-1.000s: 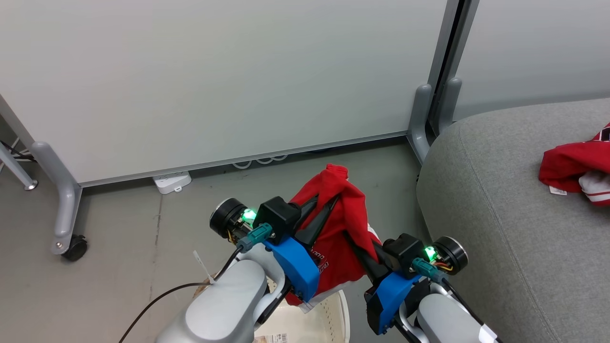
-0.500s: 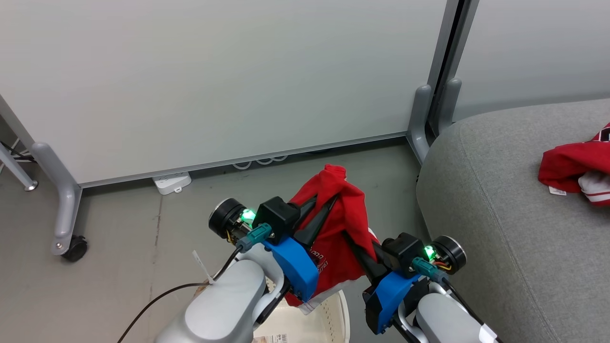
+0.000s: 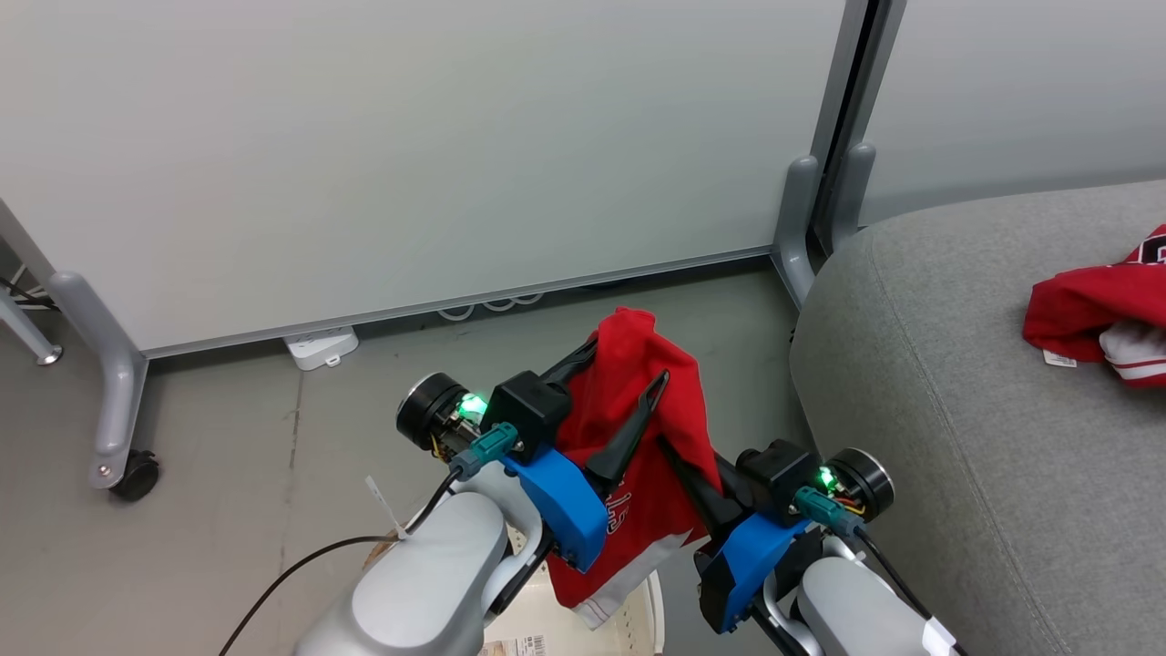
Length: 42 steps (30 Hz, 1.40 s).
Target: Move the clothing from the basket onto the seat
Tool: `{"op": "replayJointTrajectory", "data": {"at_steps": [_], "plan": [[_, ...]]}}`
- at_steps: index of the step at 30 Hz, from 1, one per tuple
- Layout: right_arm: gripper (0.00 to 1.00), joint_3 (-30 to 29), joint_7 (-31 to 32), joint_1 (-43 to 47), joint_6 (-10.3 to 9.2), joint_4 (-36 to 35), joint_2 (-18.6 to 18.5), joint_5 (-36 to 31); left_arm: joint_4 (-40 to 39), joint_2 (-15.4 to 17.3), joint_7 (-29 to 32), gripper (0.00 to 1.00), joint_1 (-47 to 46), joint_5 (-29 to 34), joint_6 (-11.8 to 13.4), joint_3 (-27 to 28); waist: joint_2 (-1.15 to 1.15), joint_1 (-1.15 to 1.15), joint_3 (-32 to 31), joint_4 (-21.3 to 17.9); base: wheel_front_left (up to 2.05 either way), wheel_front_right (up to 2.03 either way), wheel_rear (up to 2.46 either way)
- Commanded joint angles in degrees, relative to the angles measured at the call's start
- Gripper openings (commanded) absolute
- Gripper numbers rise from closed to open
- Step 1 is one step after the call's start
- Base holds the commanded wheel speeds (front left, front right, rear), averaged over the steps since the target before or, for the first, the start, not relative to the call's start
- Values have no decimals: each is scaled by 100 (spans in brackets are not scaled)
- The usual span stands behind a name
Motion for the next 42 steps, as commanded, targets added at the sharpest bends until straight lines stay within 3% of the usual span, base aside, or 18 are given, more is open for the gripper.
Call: {"op": "replayJointTrajectory", "data": {"at_steps": [1, 10, 34, 42], "plan": [[0, -29, 0, 23, -6, -43, -7, 56, -16, 6, -19, 100, -22, 21, 24, 22, 0, 0, 7, -19, 0, 0, 0], [0, -359, 0, -48, -6, -279, -84, 76, -46, 36, -19, 100, -12, 84, 22, 47, 0, 0, 203, -354, 0, 0, 0], [0, -2259, 0, 77, -6, -1317, -231, -88, -158, 84, -18, 100, -293, 344, 6, -103, 0, 0, 1101, -1812, 0, 0, 0], [0, -2615, 0, 205, -5, -1497, -252, -128, -119, 80, -18, 100, -313, 367, -20, -216, 0, 0, 1261, -2238, 0, 0, 0]]}}
